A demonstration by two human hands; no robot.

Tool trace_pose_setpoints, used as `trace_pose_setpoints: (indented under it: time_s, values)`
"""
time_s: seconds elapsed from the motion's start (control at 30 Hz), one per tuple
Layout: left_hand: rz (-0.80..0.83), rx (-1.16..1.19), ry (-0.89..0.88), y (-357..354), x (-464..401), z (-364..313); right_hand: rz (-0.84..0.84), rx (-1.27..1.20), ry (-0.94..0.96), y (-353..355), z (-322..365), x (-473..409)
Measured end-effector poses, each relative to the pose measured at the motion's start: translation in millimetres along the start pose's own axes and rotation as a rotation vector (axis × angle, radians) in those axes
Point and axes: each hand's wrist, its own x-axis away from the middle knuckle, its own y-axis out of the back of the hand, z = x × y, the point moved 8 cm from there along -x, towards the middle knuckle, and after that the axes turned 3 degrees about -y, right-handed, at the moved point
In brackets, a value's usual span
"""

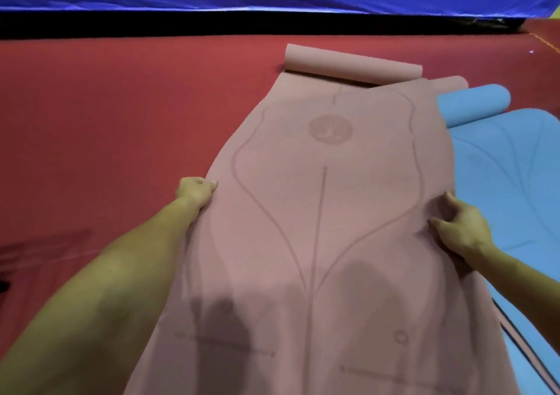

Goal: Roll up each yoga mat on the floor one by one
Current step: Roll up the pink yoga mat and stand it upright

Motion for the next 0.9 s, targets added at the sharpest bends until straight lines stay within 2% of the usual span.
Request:
trace_pose_setpoints:
  time_s: [0.17, 0.33, 0.57, 0.67, 0.77, 0.9]
  values:
    - [-0.137, 0.02, 0.115, 65, -13, 42, 0.108, 0.1, 0.011, -40, 51, 2]
    - [-0.182, 0.007, 0.183, 131, -13, 102, 0.227, 0.105, 0.04, -97, 91, 13]
    - [-0.381, -0.011, 0.262, 272, 39, 206, 0.366, 0.077, 0.244, -177, 193, 62]
    - [-0.407, -0.108, 0.319, 297, 68, 232, 0.395, 0.126, 0.31, -191, 215, 77]
    - [-0.328, -0.079, 0.285, 271, 77, 223, 0.426, 0.187, 0.223, -183, 182, 73]
    - [0.027, -0.087, 0.305, 205, 75, 206, 0.525, 0.263, 0.075, -169, 94, 54]
